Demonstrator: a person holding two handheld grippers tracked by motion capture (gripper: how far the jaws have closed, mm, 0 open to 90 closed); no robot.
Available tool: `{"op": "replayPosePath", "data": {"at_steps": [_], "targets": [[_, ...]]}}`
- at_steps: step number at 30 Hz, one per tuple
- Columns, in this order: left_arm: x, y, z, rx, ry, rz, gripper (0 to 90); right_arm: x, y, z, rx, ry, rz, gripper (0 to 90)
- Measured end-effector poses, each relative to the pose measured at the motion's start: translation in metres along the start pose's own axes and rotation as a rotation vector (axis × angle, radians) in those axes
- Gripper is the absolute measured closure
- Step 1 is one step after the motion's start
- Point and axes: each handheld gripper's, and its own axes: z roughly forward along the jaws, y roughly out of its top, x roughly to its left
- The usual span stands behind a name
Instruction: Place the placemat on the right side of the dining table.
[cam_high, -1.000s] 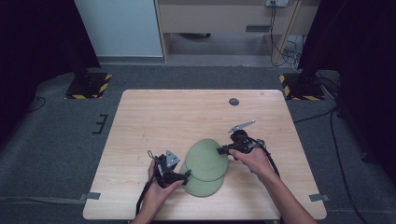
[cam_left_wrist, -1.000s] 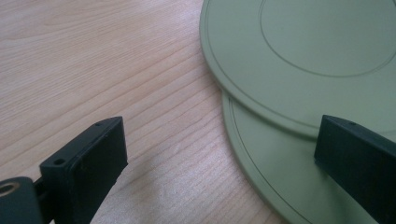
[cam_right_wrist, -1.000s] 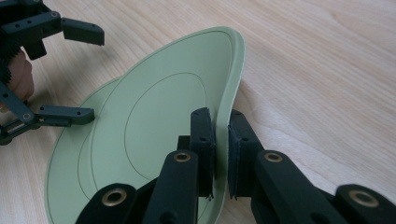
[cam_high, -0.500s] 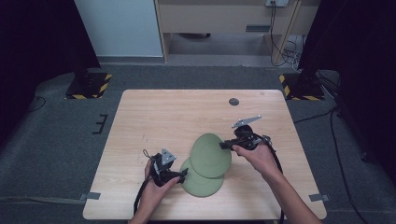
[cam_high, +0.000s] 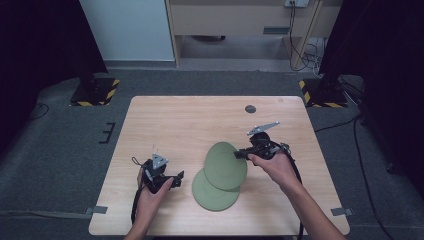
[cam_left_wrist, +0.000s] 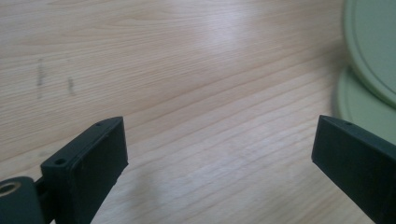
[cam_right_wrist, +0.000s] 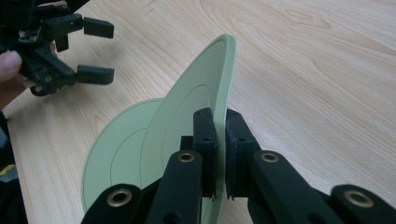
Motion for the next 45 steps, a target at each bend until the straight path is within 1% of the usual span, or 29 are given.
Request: {"op": "replayPosePath", "data": {"at_steps": [3, 7, 11, 17, 24, 32, 37, 45], "targets": [[0.008, -0.002, 0.000, 0.007, 0.024, -0.019, 3.0, 0.002, 0.001, -0.002, -0.001, 0.000, -0.004, 85.7], [0.017, -0.004, 0.003, 0.032, 0.056, -0.039, 3.1, 0.006, 0.004, -0.004, -0.008, 0.006, -0.010, 85.7], [0.020, -0.005, 0.005, 0.047, 0.068, -0.040, 3.2, 0.009, 0.007, -0.007, -0.017, 0.017, -0.011, 85.8], [0.020, -0.007, 0.010, 0.085, 0.074, -0.032, 3.2, 0.013, 0.010, -0.010, -0.026, 0.031, -0.015, 85.9], [0.017, -0.007, 0.012, 0.098, 0.071, -0.020, 3.3, 0.012, 0.012, -0.012, -0.036, 0.040, -0.011, 85.9], [0.016, -0.007, 0.013, 0.100, 0.075, -0.014, 3.1, 0.015, 0.015, -0.017, -0.053, 0.054, -0.012, 85.9], [0.016, -0.007, 0.013, 0.101, 0.075, -0.015, 3.0, 0.016, 0.018, -0.020, -0.060, 0.047, -0.016, 86.0], [0.016, -0.007, 0.013, 0.102, 0.076, -0.013, 2.9, 0.011, 0.021, -0.024, -0.082, 0.032, 0.002, 86.0]]}}
